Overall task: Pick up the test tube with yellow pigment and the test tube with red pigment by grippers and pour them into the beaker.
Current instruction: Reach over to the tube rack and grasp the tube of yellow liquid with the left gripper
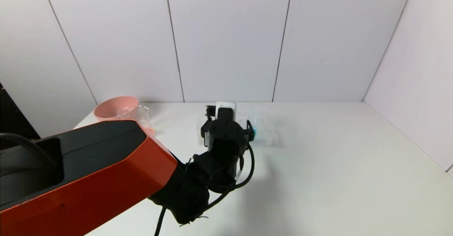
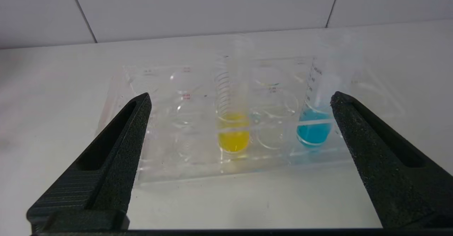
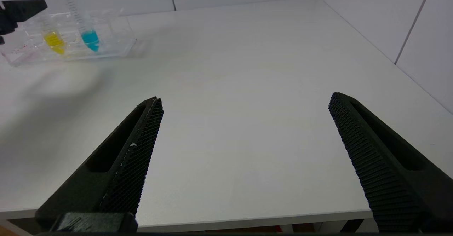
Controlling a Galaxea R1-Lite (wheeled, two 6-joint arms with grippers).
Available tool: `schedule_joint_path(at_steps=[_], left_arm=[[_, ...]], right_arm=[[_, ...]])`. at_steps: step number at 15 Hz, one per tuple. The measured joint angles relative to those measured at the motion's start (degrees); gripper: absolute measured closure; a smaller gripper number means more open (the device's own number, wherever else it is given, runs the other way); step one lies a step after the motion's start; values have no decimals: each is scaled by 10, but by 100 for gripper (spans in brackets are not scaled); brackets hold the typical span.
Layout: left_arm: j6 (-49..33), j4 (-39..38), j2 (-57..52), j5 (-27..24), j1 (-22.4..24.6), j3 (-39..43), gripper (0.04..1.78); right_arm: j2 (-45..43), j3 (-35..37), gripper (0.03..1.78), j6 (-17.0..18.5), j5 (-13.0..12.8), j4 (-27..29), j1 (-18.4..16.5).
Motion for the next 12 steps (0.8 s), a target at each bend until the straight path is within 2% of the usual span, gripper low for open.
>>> schedule_joint_path(at_steps=[7, 12], left_arm=[[11, 11, 65, -29, 53, -103, 6], [11, 17, 84, -49, 61, -123, 6]], right_arm=[[0, 0, 10, 0, 0, 0, 0], [0, 0, 10, 0, 0, 0, 0]])
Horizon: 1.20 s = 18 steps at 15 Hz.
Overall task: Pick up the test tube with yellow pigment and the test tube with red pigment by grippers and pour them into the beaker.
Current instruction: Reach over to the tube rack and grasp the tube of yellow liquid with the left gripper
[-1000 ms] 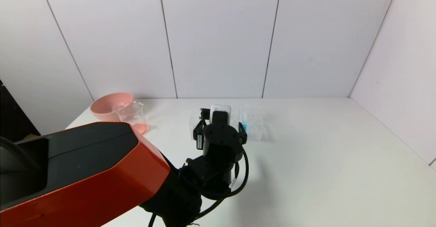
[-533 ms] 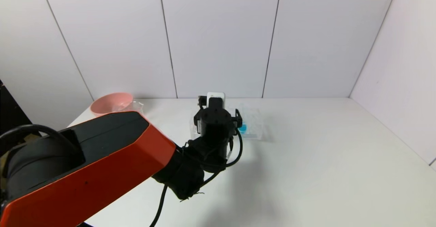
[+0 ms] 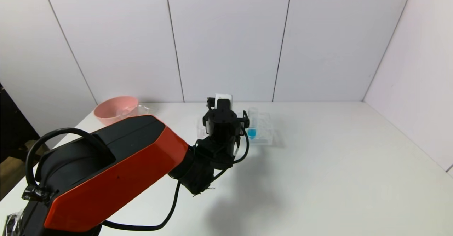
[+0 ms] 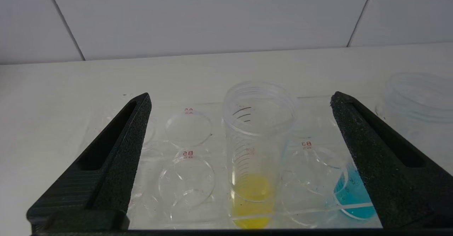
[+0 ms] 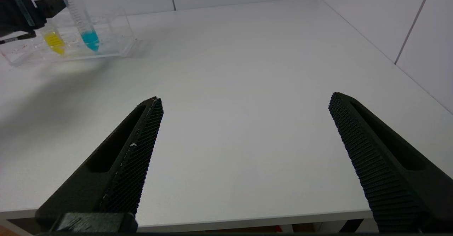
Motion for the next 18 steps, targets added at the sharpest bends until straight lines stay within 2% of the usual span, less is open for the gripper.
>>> schedule_joint_path(at_steps=[13, 16, 18], left_arm=[[0, 7, 14, -5, 5, -14, 6], [0, 6, 17, -5, 5, -15, 23], [0, 5, 20, -5, 5, -15, 47]], right_arm=[[0, 0, 10, 0, 0, 0, 0], [0, 0, 10, 0, 0, 0, 0], [0, 0, 10, 0, 0, 0, 0]])
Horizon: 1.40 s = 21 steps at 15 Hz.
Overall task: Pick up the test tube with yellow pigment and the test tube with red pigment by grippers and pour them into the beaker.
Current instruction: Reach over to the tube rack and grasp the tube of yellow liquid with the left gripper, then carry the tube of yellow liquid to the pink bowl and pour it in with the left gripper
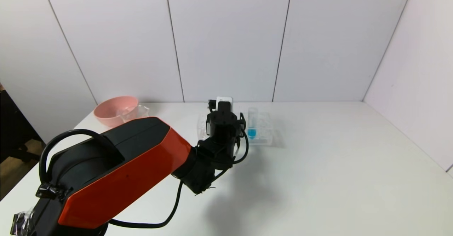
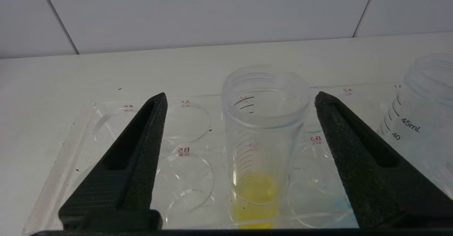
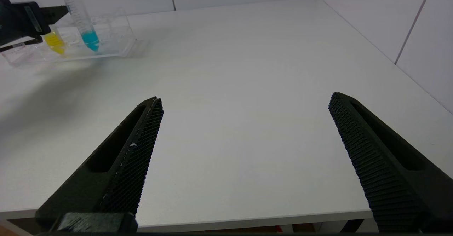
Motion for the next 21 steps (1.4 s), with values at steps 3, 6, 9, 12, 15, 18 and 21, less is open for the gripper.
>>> schedule_joint_path(at_steps=[3, 6, 9, 12, 15, 18, 21], left_arm=[[0, 0, 1, 0, 0, -1, 102], [-1, -1, 1, -1, -1, -1, 134], [-1, -2, 1, 0, 0, 0, 133], [3, 3, -8, 0, -3, -1, 133], [34, 9, -37, 1, -10, -4, 133], [42, 36, -76, 1, -16, -13, 133], [43, 54, -106, 1, -18, -18, 133]], right_arm=[[0, 0, 10, 0, 0, 0, 0], [0, 0, 10, 0, 0, 0, 0], [0, 0, 10, 0, 0, 0, 0], [0, 0, 10, 0, 0, 0, 0], [0, 0, 10, 0, 0, 0, 0], [0, 0, 10, 0, 0, 0, 0], [0, 0, 10, 0, 0, 0, 0]])
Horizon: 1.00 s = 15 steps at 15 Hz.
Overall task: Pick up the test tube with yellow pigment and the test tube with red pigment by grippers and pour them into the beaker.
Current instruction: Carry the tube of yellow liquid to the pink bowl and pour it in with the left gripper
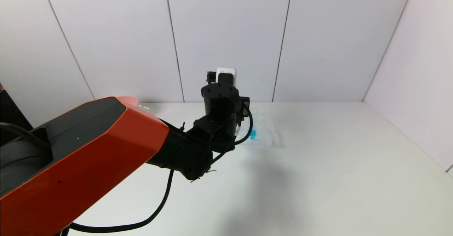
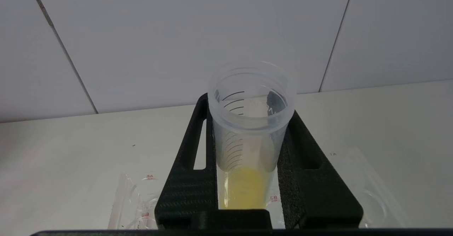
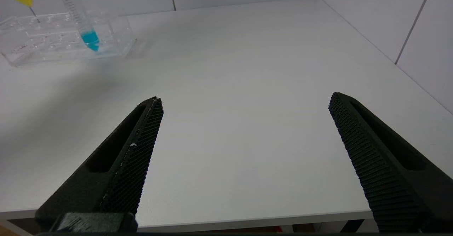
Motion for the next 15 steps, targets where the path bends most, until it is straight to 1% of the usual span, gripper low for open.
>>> schedule_joint_path(at_steps=[3, 4, 5, 6, 8, 9, 11, 15], left_arm=[[0, 5, -28, -4, 0, 21, 133], [-1, 12, -45, -17, 3, 39, 133], [-2, 20, -67, -39, 8, 66, 133], [-3, 28, -95, -70, 19, 100, 133], [-4, 57, -169, -162, 62, 179, 133], [-4, 74, -205, -208, 93, 211, 133], [-4, 113, -285, -326, 187, 271, 133], [2, 199, -409, -568, 402, 355, 133]], right_arm=[[0, 0, 10, 0, 0, 0, 0], [0, 0, 10, 0, 0, 0, 0], [0, 0, 10, 0, 0, 0, 0], [0, 0, 10, 0, 0, 0, 0], [0, 0, 10, 0, 0, 0, 0], [0, 0, 10, 0, 0, 0, 0], [0, 0, 10, 0, 0, 0, 0], [0, 0, 10, 0, 0, 0, 0]])
